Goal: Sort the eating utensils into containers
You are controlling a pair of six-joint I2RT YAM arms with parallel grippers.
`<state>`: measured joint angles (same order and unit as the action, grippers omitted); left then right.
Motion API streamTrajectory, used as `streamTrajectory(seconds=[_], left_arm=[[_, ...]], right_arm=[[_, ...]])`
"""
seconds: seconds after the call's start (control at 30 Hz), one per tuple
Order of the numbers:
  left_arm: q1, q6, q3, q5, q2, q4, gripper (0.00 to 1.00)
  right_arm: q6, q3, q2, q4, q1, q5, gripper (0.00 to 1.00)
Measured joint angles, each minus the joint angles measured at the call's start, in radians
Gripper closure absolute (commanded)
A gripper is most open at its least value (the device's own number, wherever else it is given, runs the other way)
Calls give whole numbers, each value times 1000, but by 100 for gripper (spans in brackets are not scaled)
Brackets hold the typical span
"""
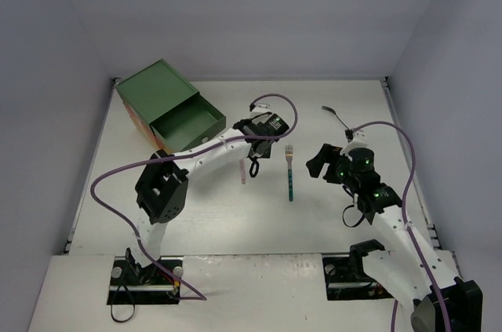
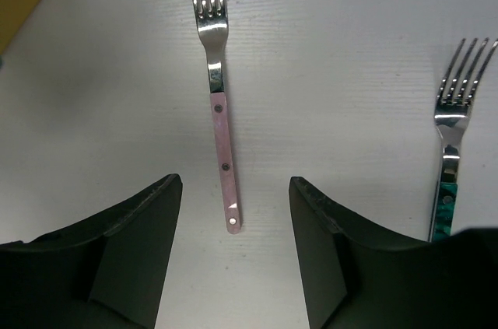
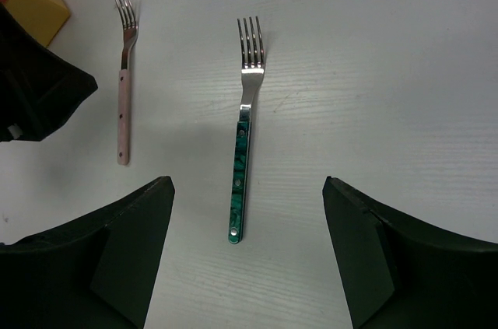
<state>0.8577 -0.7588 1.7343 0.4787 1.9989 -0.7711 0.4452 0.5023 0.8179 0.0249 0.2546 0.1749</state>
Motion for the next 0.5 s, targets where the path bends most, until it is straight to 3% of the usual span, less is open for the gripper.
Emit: streamTrajectory(seconds=[0.5], left_arm=[[-73,-57,-56,-59,161,70,59]], right_arm=[[-1,-21,-7,-8,-12,2,26]])
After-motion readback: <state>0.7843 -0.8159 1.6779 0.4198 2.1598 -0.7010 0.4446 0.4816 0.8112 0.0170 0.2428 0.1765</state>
